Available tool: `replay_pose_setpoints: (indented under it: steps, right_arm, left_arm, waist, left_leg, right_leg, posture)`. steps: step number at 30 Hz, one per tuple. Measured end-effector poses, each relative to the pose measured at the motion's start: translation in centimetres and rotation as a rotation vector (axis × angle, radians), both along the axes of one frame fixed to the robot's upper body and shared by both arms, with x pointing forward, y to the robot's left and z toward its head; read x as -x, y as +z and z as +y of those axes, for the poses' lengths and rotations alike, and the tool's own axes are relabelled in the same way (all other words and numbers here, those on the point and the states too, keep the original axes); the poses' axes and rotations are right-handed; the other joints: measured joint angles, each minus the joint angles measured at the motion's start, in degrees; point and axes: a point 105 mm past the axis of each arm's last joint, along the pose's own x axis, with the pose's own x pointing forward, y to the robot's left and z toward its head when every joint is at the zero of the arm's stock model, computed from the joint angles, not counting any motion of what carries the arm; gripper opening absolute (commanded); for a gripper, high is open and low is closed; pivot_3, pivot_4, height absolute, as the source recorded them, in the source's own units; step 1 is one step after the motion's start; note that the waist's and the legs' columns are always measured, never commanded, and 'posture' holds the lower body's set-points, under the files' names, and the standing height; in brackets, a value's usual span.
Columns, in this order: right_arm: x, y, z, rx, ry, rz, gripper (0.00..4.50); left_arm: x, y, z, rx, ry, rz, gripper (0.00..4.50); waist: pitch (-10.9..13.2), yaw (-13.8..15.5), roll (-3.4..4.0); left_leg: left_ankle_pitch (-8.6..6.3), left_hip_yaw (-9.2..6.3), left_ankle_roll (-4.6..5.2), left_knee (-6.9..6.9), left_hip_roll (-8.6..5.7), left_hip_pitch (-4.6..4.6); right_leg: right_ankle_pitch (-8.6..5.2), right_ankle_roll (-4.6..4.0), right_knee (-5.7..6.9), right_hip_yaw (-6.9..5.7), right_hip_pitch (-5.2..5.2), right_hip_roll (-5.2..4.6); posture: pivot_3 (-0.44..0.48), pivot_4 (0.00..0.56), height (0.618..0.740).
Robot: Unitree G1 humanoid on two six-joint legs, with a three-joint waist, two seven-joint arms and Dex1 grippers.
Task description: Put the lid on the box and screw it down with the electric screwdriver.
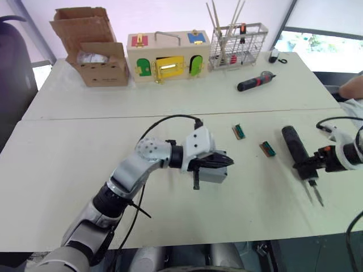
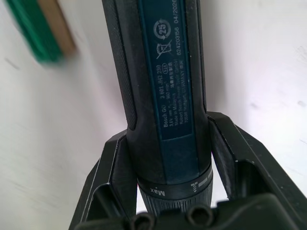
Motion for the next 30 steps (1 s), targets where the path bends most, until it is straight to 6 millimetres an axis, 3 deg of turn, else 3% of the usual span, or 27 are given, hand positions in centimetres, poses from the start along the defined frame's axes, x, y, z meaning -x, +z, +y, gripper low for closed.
replay_pose_setpoints:
  steps: [2, 4, 6, 11, 15, 17, 20, 26, 30]
  right_arm:
    - [-1.0, 3.6, 0.7, -0.137, -0.067, -0.14, 1.82]
    - [-1.4, 7.6, 1.0, -0.236, -0.107, -0.305, 1.82]
    - [-1.6, 10.0, 2.1, -0.318, -0.094, -0.438, 1.82]
    - [-1.3, 12.5, 8.4, -0.498, 0.032, -0.826, 1.82]
    - [1.2, 14.7, 12.8, -0.364, 0.017, -1.133, 1.82]
    - [2.2, 14.4, 14.2, -0.296, 0.008, -1.201, 1.82]
    - [2.9, 12.3, 15.9, -0.283, 0.034, -1.184, 1.82]
    - [3.7, 7.7, 17.5, -0.169, 0.066, -1.13, 1.82]
    - [3.5, 7.2, 18.5, -0.107, 0.101, -1.185, 1.82]
  left_arm:
    - [-1.4, 0.2, 0.9, -0.027, 0.024, -0.02, 0.0]
    - [-2.5, 0.5, 1.7, -0.03, 0.044, -0.026, 0.0]
    - [-3.1, 0.7, 2.2, -0.04, 0.043, -0.027, 0.0]
    - [-3.6, 1.1, 3.1, -0.095, -0.007, -0.037, 0.0]
    - [-3.4, 0.7, 4.1, -0.153, -0.04, -0.021, 0.0]
    - [-3.3, 0.5, 4.2, -0.164, -0.05, -0.013, 0.0]
    - [-3.1, 0.4, 3.9, -0.164, -0.061, -0.009, 0.0]
    - [-2.8, -1.1, 3.2, -0.169, -0.043, 0.047, 0.0]
    - [-2.3, -1.9, 2.7, -0.202, -0.058, 0.046, 0.0]
  waist:
    - [0.0, 0.1, 0.46]
    - [0.0, 0.2, 0.46]
    - [0.0, 0.3, 0.44]
    - [0.0, -0.1, 0.48]
    - [0.0, 0.1, 0.48]
    - [0.0, 0.1, 0.45]
    - [0.0, 0.0, 0.45]
    - [0.0, -0.7, 0.44]
    - [0.0, -1.6, 0.44]
  left_leg:
    - [0.01, 0.09, -0.01, -0.14, 0.0, -0.11]
    - [0.05, 0.0, -0.08, -0.46, 0.07, -0.11]
    - [0.07, -0.09, -0.11, -0.62, 0.06, -0.1]
    - [0.12, 0.04, -0.17, -0.7, 0.04, -0.1]
    - [0.17, -0.03, -0.25, -0.66, -0.02, -0.1]
    - [0.18, -0.12, -0.25, -0.61, -0.09, -0.1]
    - [0.19, -0.09, -0.19, -0.52, -0.3, -0.08]
    - [0.18, -0.09, -0.16, -0.56, -0.32, 0.04]
    - [0.19, -0.04, -0.16, -0.56, -0.3, 0.13]
  right_leg:
    - [0.0, 0.0, 0.06, 0.01, -0.27, -0.01]
    - [0.0, 0.0, 0.04, -0.14, -0.36, 0.0]
    - [0.0, 0.0, 0.02, -0.23, -0.37, 0.0]
    - [0.01, 0.02, 0.22, -0.22, -0.51, -0.04]
    - [0.01, 0.01, 1.0, -0.22, -0.83, -0.07]
    - [0.0, 0.01, 1.0, -0.22, -0.72, -0.07]
    - [0.01, 0.01, 0.99, -0.12, -0.66, -0.17]
    - [0.0, 0.02, 1.01, -0.12, -0.59, -0.17]
    - [0.0, 0.03, 1.01, -0.11, -0.54, -0.16]
  posture:
    - [0.0, 0.15, 0.737]
    - [0.0, 0.15, 0.737]
    - [0.0, 0.15, 0.737]
    - [0.0, 0.15, 0.737]
    - [0.0, 0.15, 0.737]
    - [0.0, 0.15, 0.737]
    - [0.0, 0.15, 0.737]
    - [0.0, 0.15, 0.737]
    - [0.0, 0.15, 0.737]
